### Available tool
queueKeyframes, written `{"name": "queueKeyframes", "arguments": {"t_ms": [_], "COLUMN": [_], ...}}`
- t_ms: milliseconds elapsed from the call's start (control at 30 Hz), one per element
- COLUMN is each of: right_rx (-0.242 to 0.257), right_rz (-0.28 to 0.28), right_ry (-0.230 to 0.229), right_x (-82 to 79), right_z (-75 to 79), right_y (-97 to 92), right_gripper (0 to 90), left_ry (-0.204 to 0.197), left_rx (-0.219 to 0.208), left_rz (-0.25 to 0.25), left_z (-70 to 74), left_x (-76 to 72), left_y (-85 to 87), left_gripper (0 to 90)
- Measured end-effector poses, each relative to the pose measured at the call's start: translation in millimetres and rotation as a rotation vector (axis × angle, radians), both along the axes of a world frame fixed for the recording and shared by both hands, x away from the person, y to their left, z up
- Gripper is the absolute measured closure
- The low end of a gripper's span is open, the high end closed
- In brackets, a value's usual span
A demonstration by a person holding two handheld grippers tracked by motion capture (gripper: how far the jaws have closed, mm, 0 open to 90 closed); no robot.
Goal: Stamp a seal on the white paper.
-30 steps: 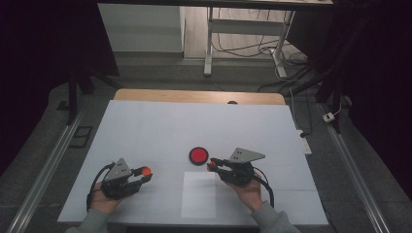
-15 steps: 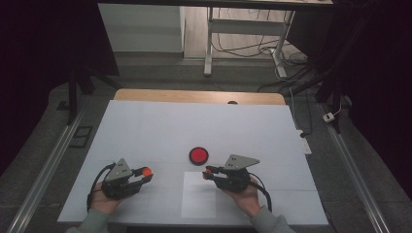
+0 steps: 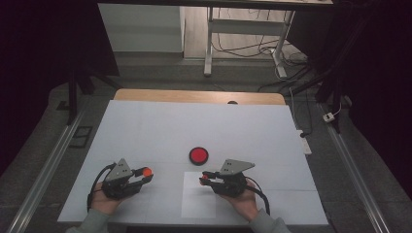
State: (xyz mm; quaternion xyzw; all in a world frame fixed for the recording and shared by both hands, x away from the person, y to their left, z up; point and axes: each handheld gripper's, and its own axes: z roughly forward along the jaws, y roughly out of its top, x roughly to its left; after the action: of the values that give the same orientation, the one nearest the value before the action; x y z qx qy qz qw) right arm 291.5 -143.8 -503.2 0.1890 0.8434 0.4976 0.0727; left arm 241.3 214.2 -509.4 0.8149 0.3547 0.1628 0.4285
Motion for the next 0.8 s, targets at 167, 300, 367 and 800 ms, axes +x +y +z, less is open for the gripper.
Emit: {"name": "queueKeyframes", "arguments": {"t_ms": [167, 300, 367, 800], "right_rx": [-0.018, -0.029, -0.032, -0.055], "right_rz": [0.015, 0.025, 0.029, 0.041], "right_ry": [0.005, 0.008, 0.008, 0.015], "right_x": [-2.0, -3.3, -3.7, -5.3], "right_z": [-3.2, -5.2, -5.9, -14.0], "right_y": [3.6, 6.2, 7.3, 12.3], "right_gripper": [72.0, 72.0, 72.1, 72.0], "left_ry": [0.002, 0.002, 0.002, 0.003], "left_rx": [0.000, 0.000, 0.000, 0.001], "left_rz": [0.000, -0.002, -0.002, -0.004], "left_z": [-0.3, -0.3, -0.3, -0.5], "left_x": [0.1, 0.0, 0.0, 0.2], "left_y": [-0.2, -0.3, -0.3, -0.2], "left_gripper": [64.7, 64.7, 64.7, 64.7]}}
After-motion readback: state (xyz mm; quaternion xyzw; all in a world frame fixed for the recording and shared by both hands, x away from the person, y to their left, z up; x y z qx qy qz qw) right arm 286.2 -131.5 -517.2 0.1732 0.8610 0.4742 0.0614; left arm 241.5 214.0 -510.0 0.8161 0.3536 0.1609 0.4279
